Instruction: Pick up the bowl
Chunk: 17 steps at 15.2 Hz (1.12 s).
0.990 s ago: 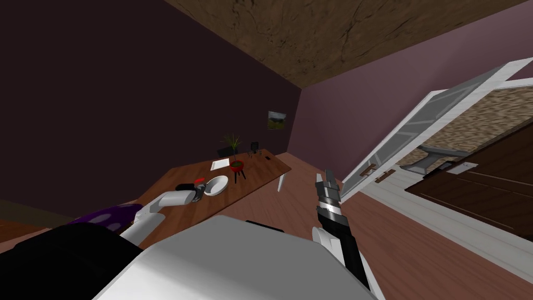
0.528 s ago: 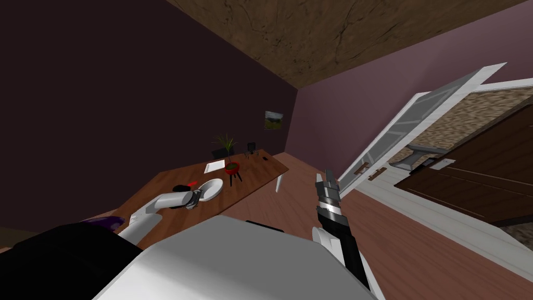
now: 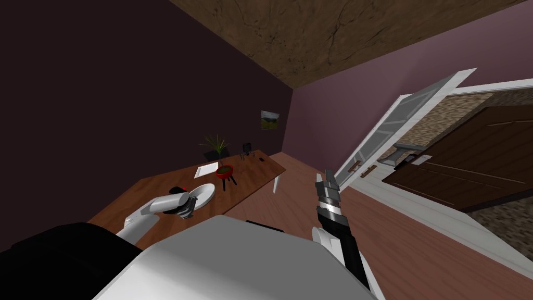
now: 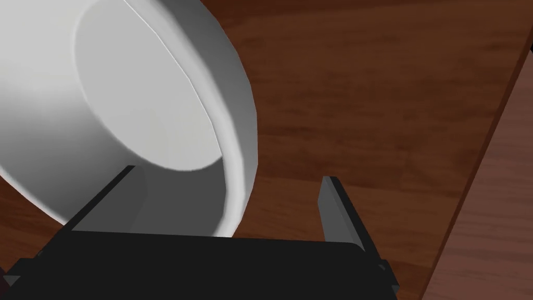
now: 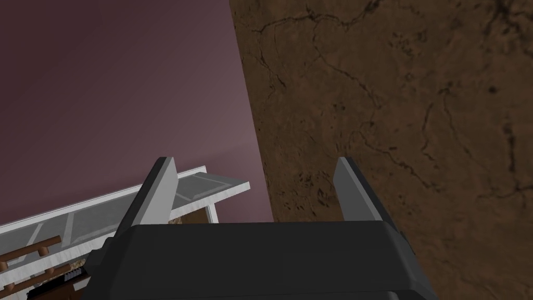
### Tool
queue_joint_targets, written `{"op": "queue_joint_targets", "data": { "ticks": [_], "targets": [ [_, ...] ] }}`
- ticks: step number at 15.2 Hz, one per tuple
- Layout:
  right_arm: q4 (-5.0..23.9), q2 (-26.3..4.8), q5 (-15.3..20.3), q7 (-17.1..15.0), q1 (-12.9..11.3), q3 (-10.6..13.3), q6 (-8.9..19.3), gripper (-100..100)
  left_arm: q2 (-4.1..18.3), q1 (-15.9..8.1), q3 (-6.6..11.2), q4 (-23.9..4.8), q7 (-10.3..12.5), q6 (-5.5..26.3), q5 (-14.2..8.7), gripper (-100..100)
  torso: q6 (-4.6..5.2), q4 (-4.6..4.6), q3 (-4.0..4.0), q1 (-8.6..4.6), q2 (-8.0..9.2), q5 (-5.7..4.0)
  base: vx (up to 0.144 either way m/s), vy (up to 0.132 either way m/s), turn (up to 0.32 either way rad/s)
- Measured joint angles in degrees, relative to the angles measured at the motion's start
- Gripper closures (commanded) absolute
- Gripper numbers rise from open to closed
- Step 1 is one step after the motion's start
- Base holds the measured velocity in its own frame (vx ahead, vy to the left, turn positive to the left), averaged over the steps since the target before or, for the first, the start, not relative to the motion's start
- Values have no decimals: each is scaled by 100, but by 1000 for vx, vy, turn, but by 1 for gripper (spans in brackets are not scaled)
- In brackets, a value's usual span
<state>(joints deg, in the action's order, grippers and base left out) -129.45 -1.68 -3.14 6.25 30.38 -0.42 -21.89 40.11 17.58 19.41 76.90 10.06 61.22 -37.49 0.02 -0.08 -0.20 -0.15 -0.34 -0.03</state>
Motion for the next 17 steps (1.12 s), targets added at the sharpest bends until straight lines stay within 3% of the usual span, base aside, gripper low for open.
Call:
{"op": "queue_joint_targets", "data": {
  "ticks": [2,7,8,13,17],
  "targets": [
    [0,0,0,0,0,0,0,0,10,-21,0,-93,40,73,-46,-100,-2,2,5,4,10,0,20,4,-36],
    [0,-1,0,0,-2,-1,0,0,-175,-185,-66,-466,31,-207,104,-100,-2,11,29,32,51,7,-35,43,-62],
    [0,-1,0,0,-1,-1,0,0,-182,-193,-69,-486,28,-228,110,100,-3,11,28,27,49,6,-9,11,-3],
    [0,0,0,0,-1,0,0,0,-183,-188,-75,-487,22,-222,112,100,-5,12,25,14,39,1,4,-4,18],
    [0,0,0,0,0,0,0,0,-24,-54,-13,-207,13,-14,-26,100,-6,14,20,-22,27,-16,40,-51,80]
  ]
}}
